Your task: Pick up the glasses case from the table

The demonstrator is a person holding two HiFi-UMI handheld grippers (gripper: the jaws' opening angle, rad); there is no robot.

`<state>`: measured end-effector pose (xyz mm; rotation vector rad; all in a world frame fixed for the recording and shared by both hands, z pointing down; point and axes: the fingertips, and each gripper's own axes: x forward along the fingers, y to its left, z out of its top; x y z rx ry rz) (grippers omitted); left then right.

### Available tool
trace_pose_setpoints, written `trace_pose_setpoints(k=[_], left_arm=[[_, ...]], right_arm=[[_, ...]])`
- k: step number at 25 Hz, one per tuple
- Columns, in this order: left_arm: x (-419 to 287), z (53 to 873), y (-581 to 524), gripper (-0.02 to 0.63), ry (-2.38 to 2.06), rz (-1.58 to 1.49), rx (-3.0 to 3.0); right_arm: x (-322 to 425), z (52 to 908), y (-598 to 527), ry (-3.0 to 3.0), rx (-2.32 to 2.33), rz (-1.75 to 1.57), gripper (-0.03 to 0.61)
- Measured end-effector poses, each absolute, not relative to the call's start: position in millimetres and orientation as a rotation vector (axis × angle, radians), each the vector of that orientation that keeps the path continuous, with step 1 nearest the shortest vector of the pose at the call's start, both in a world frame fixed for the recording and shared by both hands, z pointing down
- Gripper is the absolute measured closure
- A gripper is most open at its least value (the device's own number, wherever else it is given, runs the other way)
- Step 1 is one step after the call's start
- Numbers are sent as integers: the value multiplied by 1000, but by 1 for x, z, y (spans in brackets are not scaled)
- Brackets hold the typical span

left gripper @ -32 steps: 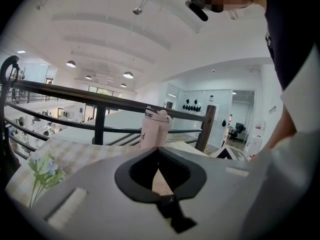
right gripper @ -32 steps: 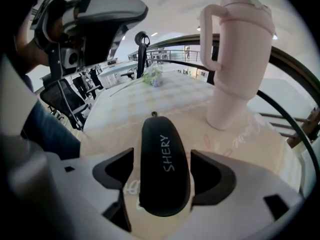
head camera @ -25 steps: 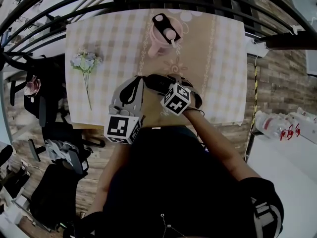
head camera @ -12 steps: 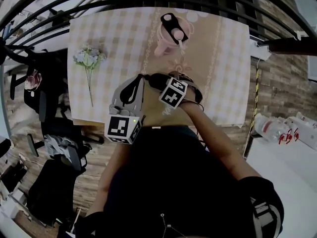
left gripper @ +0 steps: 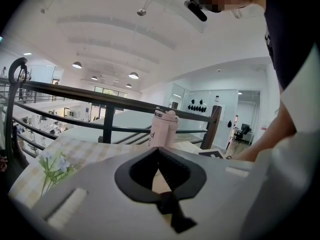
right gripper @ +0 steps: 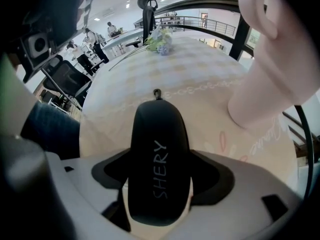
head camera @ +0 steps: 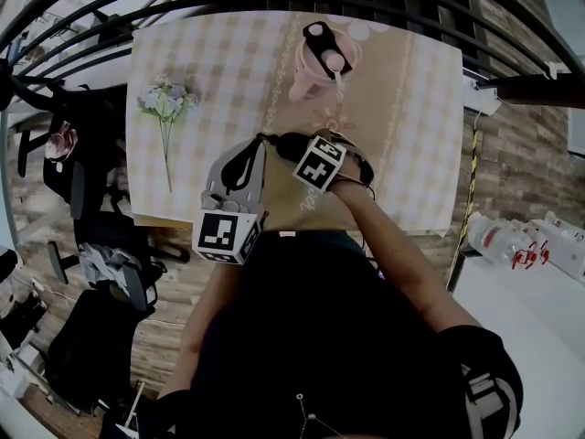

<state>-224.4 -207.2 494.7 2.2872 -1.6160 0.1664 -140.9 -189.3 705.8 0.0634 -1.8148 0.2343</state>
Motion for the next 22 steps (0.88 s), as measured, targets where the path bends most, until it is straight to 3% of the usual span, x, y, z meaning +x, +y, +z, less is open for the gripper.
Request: trace_pose_setpoints(k=[22], left_arm=[[-210,475,-188,602,-1615,150,2364]], right_arm=[[-143,637,-193,-1953,219,115,227]])
